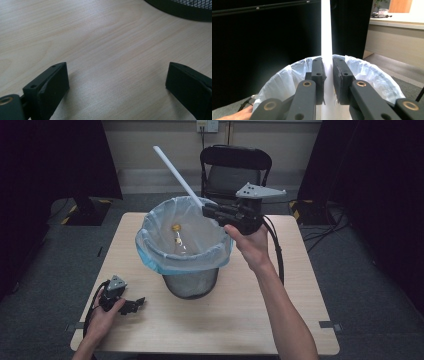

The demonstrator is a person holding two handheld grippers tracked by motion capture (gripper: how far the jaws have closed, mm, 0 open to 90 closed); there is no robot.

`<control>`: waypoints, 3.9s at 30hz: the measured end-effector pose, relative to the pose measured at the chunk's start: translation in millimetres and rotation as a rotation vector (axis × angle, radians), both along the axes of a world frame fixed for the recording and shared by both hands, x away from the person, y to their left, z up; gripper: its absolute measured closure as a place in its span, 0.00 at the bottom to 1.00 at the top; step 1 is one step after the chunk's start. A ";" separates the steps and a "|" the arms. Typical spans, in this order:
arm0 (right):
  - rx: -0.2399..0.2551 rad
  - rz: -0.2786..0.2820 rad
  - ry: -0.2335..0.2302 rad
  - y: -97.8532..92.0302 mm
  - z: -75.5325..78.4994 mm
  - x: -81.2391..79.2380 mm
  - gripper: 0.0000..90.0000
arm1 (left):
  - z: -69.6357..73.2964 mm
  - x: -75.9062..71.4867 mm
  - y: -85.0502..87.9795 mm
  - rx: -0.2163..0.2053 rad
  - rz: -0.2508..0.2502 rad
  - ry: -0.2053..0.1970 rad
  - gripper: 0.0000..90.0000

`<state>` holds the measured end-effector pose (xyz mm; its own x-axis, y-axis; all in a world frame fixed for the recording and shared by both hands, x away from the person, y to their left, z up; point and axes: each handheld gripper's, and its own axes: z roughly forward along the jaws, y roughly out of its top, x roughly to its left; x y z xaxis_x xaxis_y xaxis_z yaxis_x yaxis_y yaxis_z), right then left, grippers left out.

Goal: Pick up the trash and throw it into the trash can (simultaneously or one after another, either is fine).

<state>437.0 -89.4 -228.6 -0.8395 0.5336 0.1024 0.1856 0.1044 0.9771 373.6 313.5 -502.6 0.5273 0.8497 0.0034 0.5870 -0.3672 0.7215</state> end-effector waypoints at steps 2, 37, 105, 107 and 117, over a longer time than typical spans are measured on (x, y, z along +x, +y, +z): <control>-0.010 0.008 0.007 3.5 1.8 2.6 0.89 | 0.0 0.0 0.0 0.000 0.000 0.000 0.05; -0.066 -0.001 0.070 19.6 -6.5 15.4 0.36 | 0.0 0.0 0.0 0.000 0.000 0.000 0.05; -0.113 -0.471 0.262 -154.9 -147.3 -47.7 0.18 | -0.4 -1.9 -2.0 -0.008 0.023 0.002 0.05; -0.110 -0.476 0.280 -157.0 -155.3 -49.0 0.18 | -0.2 -2.1 -2.0 -0.006 0.022 0.003 0.04; -0.163 -0.523 0.349 -174.0 -186.2 -58.2 0.17 | -0.1 -2.3 -2.2 -0.003 0.020 0.006 0.04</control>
